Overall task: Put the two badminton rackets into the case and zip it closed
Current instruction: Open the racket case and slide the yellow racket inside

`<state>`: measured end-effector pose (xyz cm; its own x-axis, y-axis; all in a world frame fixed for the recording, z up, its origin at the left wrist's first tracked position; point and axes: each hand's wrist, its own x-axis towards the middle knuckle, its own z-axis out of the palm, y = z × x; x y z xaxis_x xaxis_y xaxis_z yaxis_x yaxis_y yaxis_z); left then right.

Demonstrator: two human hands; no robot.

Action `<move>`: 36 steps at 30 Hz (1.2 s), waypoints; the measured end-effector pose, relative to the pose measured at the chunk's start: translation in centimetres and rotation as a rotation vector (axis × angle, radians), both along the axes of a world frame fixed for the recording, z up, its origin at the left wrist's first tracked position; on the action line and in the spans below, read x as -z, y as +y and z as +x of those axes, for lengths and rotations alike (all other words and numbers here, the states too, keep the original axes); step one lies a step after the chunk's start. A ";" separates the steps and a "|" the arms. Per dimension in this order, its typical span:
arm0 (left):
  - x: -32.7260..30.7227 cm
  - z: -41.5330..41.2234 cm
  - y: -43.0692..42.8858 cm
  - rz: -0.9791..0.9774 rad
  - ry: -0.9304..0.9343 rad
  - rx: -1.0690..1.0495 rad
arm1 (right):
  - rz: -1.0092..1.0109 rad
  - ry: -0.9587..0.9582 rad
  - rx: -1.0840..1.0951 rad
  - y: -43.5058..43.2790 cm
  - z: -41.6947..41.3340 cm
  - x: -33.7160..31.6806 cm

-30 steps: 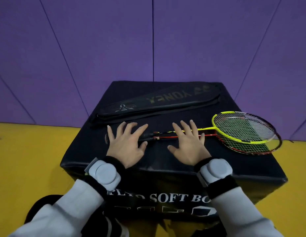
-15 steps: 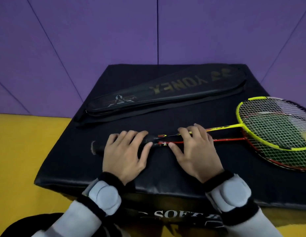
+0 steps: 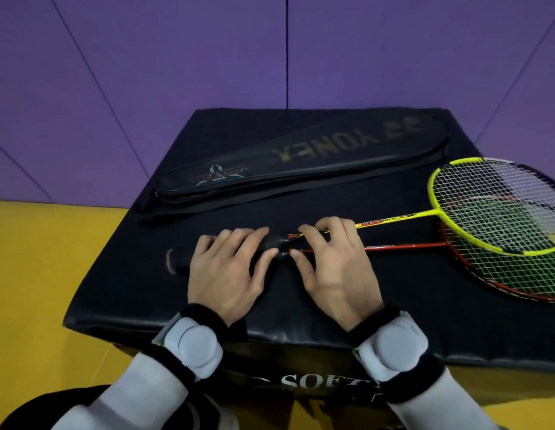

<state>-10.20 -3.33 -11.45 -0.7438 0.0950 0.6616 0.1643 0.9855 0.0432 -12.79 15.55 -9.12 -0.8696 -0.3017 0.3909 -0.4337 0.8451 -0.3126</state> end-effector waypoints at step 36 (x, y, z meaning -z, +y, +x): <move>-4.6 -10.8 -10.2 0.039 -0.710 -0.366 | 0.023 -0.017 0.019 0.5 -0.2 0.7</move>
